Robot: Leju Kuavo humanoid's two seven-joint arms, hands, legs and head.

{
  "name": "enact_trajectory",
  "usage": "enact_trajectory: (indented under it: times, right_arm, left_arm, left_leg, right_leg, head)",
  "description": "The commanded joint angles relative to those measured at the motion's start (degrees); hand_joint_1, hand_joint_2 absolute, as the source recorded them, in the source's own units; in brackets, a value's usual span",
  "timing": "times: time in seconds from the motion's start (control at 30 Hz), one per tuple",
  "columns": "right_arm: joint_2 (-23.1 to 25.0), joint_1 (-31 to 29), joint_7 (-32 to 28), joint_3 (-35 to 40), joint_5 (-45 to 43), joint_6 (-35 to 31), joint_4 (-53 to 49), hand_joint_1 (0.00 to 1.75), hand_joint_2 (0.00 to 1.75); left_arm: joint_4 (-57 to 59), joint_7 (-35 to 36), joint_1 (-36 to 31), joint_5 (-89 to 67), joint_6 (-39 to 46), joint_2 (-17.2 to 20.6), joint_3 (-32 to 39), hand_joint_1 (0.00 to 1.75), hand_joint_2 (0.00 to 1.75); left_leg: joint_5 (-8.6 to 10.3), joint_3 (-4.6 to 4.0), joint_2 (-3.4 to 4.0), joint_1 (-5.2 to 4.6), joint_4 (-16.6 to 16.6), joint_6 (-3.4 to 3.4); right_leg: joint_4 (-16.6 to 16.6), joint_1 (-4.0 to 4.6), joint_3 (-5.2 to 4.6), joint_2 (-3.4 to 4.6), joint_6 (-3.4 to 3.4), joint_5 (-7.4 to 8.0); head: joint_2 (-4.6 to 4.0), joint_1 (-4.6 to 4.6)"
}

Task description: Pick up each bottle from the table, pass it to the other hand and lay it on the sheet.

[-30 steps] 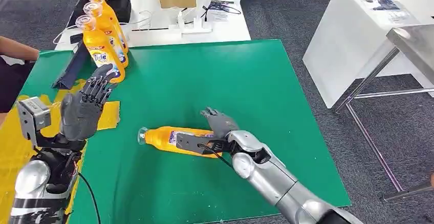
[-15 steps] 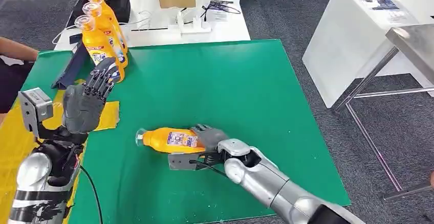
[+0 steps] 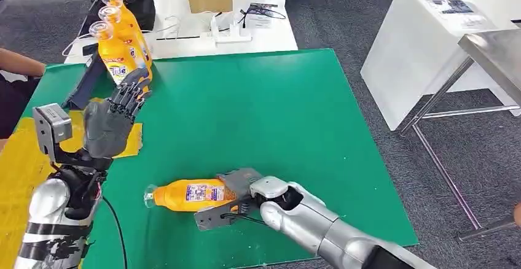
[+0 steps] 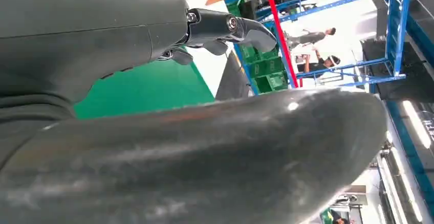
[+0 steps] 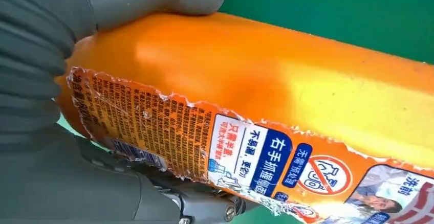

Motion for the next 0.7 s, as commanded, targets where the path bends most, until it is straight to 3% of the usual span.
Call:
enact_trajectory:
  times: [0.03, 0.1, 0.17, 0.23, 0.33, 0.5, 0.53, 0.6, 0.7]
  right_arm:
    - [-5.15, 0.45, 1.05, -7.69, -7.66, -6.83, 3.35, 1.75, 1.75]
    - [-5.99, 6.78, 1.24, -13.61, -10.06, -19.27, -6.71, 1.75, 1.75]
    - [-6.21, 15.52, 0.43, -20.64, -13.46, -27.69, -20.61, 1.75, 1.75]
    - [-5.81, 22.20, -0.44, -25.34, -15.92, -31.52, -32.19, 1.75, 1.75]
    - [-6.05, 26.86, -1.46, -28.21, -17.48, -32.08, -42.03, 1.75, 1.75]
    - [-5.62, 27.51, -2.39, -29.26, -18.91, -31.55, -44.13, 1.75, 1.75]
    - [-4.92, 28.17, -3.64, -30.47, -19.43, -30.95, -50.38, 1.75, 1.75]
    - [-4.92, 28.17, -3.64, -30.47, -19.43, -30.95, -50.38, 1.75, 1.75]
    - [-4.77, 28.21, -3.70, -30.48, -19.39, -31.05, -49.88, 1.75, 1.75]
  left_arm:
    - [1.70, 2.98, -1.57, 0.71, 1.91, -1.35, -0.19, 0.00, 0.00]
    - [-1.17, 2.40, 2.38, 1.70, 2.18, -0.37, 1.88, 0.00, 0.00]
    - [-4.17, 2.51, 7.35, 2.44, 1.80, 0.32, 4.20, 0.00, 0.00]
    - [-6.80, 3.16, 10.77, 3.04, 1.22, 0.56, 5.31, 0.00, 0.00]
    - [-9.13, 2.76, 14.24, 4.51, -0.13, 0.55, 6.13, 0.00, 0.00]
    - [-9.84, 2.60, 14.90, 5.88, -0.78, 0.14, 6.31, 0.00, 0.00]
    - [-12.75, 4.39, 16.76, 9.51, -1.18, -0.51, 5.12, 0.00, 1.75]
    - [-12.75, 4.39, 16.76, 9.51, -1.18, -0.51, 5.12, 0.00, 1.75]
    - [-12.72, 4.52, 16.58, 9.56, -1.01, -0.55, 4.97, 0.00, 1.75]
  left_leg:
    - [0.06, 0.01, -0.32, 0.01, 0.01, 0.07]
    - [0.04, 0.04, -0.25, -0.01, -0.03, 0.06]
    - [0.02, 0.10, -0.30, -0.03, -0.08, 0.08]
    - [0.00, -0.08, -0.42, -0.04, -0.07, 0.08]
    - [-0.07, -0.24, -0.30, -0.06, 0.06, 0.17]
    - [-0.14, -0.19, -0.26, -0.06, 0.10, 0.17]
    - [-0.12, -0.34, -0.26, -0.09, 0.10, 0.15]
    - [0.04, -0.80, -0.45, -0.07, 0.13, 0.17]
    - [0.05, -0.74, -0.42, -0.03, 0.05, 0.14]
  right_leg:
    - [-0.05, 0.05, 0.18, -0.41, -0.12, -0.04]
    - [-0.07, 0.02, 0.19, -0.24, -0.06, 0.00]
    - [-0.12, 0.00, 0.28, -0.19, -0.08, -0.02]
    - [-0.09, 0.00, 0.57, -0.26, -0.09, -0.03]
    - [0.02, 0.01, 0.68, -0.15, -0.12, -0.13]
    - [0.05, 0.02, 0.73, -0.13, -0.15, -0.19]
    - [0.09, 0.00, 0.56, -0.14, -0.13, -0.16]
    - [0.13, -0.01, 0.06, -0.30, -0.09, -0.08]
    - [0.06, 0.02, 0.04, -0.31, -0.10, -0.05]
  head:
    - [0.00, 0.00]
    - [0.00, 0.00]
    - [0.00, 0.00]
    - [0.00, 0.00]
    - [0.00, 0.02]
    - [0.00, 0.02]
    - [0.00, 0.00]
    - [0.00, 0.00]
    - [0.00, 0.00]
